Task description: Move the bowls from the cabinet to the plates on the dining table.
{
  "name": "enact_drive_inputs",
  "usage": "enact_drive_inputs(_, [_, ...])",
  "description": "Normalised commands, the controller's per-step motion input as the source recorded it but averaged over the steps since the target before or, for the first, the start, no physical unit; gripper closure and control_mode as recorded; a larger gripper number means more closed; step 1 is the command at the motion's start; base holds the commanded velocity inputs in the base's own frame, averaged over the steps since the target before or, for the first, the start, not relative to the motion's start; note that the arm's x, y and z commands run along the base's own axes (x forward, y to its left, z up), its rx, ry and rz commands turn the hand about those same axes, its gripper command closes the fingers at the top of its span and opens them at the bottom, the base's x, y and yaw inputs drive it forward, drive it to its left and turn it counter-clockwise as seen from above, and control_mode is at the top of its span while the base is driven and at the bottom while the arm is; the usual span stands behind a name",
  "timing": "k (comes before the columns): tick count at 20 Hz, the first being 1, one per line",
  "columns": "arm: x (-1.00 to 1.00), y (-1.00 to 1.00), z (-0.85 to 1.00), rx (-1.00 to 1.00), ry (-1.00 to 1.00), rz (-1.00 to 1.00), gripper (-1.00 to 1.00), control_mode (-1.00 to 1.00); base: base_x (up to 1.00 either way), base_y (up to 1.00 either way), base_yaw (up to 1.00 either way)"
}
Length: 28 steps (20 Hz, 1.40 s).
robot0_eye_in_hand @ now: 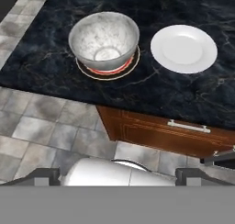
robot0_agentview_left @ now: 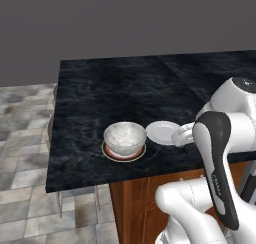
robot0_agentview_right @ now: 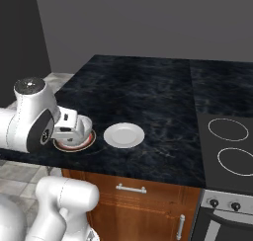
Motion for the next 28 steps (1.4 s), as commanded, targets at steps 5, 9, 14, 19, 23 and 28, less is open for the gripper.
enact_drive_inputs(5, [-0.32,0.0,0.7,0.0,-0.19,0.0,-1.0,-1.0,0.0,0.0,0.0])
enact_drive_inputs(9, [-0.29,0.0,0.49,0.0,-0.11,0.0,-1.0,-1.0,0.0,0.0,0.0])
enact_drive_inputs(14, [-0.01,0.0,0.01,0.0,0.0,0.0,-1.0,-1.0,0.0,0.0,0.0])
enact_drive_inputs(19, [0.0,0.0,0.0,0.0,0.0,0.0,-1.0,-1.0,0.0,0.0,0.0])
enact_drive_inputs(23, [0.0,0.0,0.0,0.0,0.0,0.0,-1.0,-1.0,0.0,0.0,0.0])
enact_drive_inputs(28, [0.0,0.0,0.0,0.0,0.0,0.0,-1.0,-1.0,0.0,0.0,0.0])
